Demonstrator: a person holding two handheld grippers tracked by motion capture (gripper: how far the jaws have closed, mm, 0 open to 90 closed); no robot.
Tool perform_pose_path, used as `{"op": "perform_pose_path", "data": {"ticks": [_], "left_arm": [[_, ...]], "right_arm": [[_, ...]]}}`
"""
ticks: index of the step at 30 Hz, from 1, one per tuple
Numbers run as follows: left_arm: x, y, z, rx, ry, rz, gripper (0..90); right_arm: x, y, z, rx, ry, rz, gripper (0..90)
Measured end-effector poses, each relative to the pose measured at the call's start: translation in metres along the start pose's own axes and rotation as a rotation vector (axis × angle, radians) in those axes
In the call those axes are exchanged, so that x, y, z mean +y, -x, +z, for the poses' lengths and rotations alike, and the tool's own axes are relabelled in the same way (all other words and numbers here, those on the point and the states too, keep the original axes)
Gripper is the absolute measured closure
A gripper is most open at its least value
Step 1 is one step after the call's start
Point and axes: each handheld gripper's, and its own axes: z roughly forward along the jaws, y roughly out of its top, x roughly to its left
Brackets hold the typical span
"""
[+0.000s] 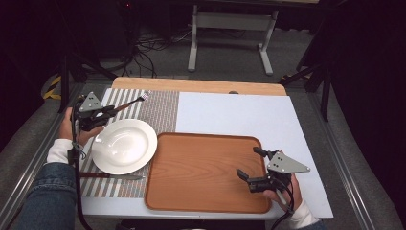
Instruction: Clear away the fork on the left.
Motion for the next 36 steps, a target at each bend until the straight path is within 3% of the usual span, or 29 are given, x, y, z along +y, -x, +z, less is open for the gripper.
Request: {"op": "perform_pose_path", "data": {"ticks": [4, 10, 17, 22, 27, 36], "left_arm": [[0.003, 0.013, -0.002, 0.004, 0.014, 0.031, 75.9], [0.008, 0.035, -0.005, -0.029, 0.049, 0.059, 75.9], [0.017, 0.059, -0.009, -0.081, 0.080, 0.109, 75.9], [0.025, 0.085, -0.014, -0.118, 0.121, 0.166, 75.8], [0.027, 0.108, -0.015, -0.146, 0.132, 0.206, 75.8], [0.024, 0.143, -0.012, -0.225, 0.151, 0.241, 75.8]], "right_arm": [[0.002, 0.000, 0.002, 0.001, 0.000, -0.027, 7.3], [0.001, -0.001, 0.004, 0.000, -0.002, -0.039, 7.2], [0.000, -0.001, 0.005, -0.012, -0.012, -0.042, 7.2], [0.001, -0.003, 0.004, -0.018, -0.012, -0.051, 7.3], [0.001, -0.005, 0.004, -0.029, -0.019, -0.066, 7.3], [0.000, -0.006, 0.004, -0.034, -0.023, -0.077, 7.3]]}}
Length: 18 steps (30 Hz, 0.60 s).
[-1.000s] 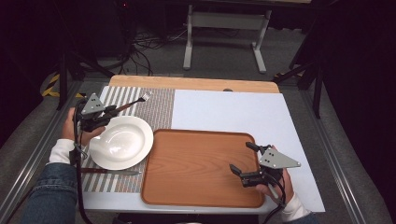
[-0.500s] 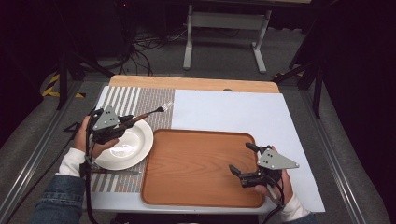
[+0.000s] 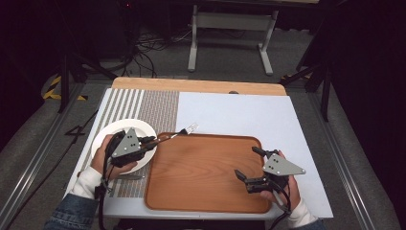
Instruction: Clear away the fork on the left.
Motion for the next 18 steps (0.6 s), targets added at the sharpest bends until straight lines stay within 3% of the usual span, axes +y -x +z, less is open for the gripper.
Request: {"op": "perform_pose_path", "data": {"ticks": [7, 18], "left_arm": [[0.000, 0.030, 0.009, -0.033, -0.021, 0.043, 75.8], [-0.010, 0.055, 0.013, -0.055, -0.039, 0.029, 75.8]], "right_arm": [[-0.001, -0.001, 0.000, 0.000, -0.004, -0.002, 7.2], [-0.002, -0.001, -0.001, -0.005, -0.009, -0.008, 7.1]]}}
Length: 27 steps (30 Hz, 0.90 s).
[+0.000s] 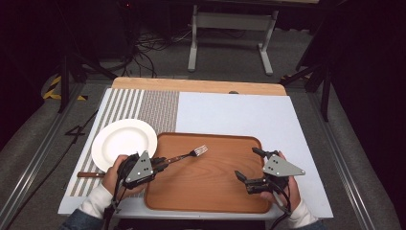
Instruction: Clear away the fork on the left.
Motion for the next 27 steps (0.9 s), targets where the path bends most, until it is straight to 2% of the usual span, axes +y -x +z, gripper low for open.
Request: {"op": "perform_pose_path", "data": {"ticks": [8, 10, 13, 16, 20, 27], "left_arm": [[-0.008, 0.014, 0.010, -0.022, -0.024, -0.012, 75.7], [-0.011, 0.018, 0.013, -0.019, -0.044, -0.021, 75.7], [-0.015, 0.023, 0.020, -0.017, -0.083, -0.007, 75.7], [-0.019, 0.027, 0.022, -0.033, -0.104, -0.028, 75.6], [-0.022, 0.032, 0.022, -0.058, -0.107, -0.043, 75.5], [-0.024, 0.042, 0.020, -0.085, -0.110, -0.045, 75.0]], "right_arm": [[-0.002, -0.001, 0.000, -0.002, -0.009, 0.003, 7.1], [-0.002, -0.001, 0.001, -0.001, -0.009, 0.004, 7.1], [-0.003, -0.001, 0.001, -0.002, -0.012, 0.003, 7.1], [-0.004, -0.001, 0.002, -0.023, -0.028, -0.001, 7.1], [-0.005, -0.001, 0.001, -0.023, -0.031, 0.004, 7.1], [-0.006, -0.002, 0.003, -0.018, -0.046, -0.009, 7.1]]}}
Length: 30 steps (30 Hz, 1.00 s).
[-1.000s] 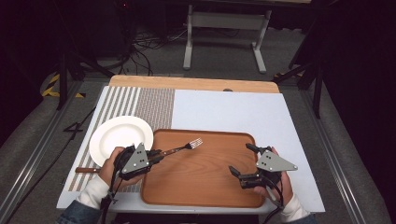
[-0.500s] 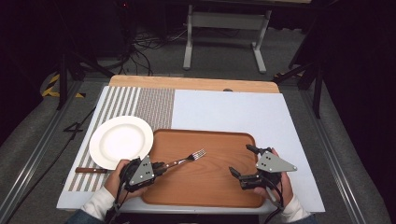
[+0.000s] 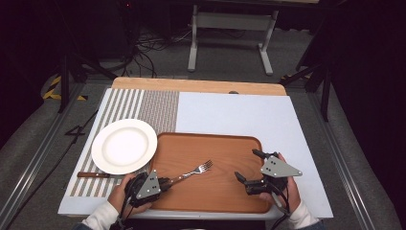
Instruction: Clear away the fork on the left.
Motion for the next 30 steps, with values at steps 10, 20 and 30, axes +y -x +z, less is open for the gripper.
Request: {"op": "perform_pose_path", "data": {"ticks": [10, 20, 30], "left_arm": [[0.000, 0.001, -0.008, -0.036, 0.064, -0.015, 69.2], [0.022, -0.019, -0.004, -0.083, 0.097, 0.044, 89.9], [0.058, -0.023, 0.034, -0.171, 0.055, 0.168, 90.0]], "right_arm": [[-0.001, 0.000, 0.000, 0.010, -0.005, 0.004, 7.0], [-0.001, 0.000, 0.002, 0.012, -0.011, 0.004, 6.9], [-0.004, 0.001, 0.003, 0.009, -0.025, 0.008, 6.9]]}}
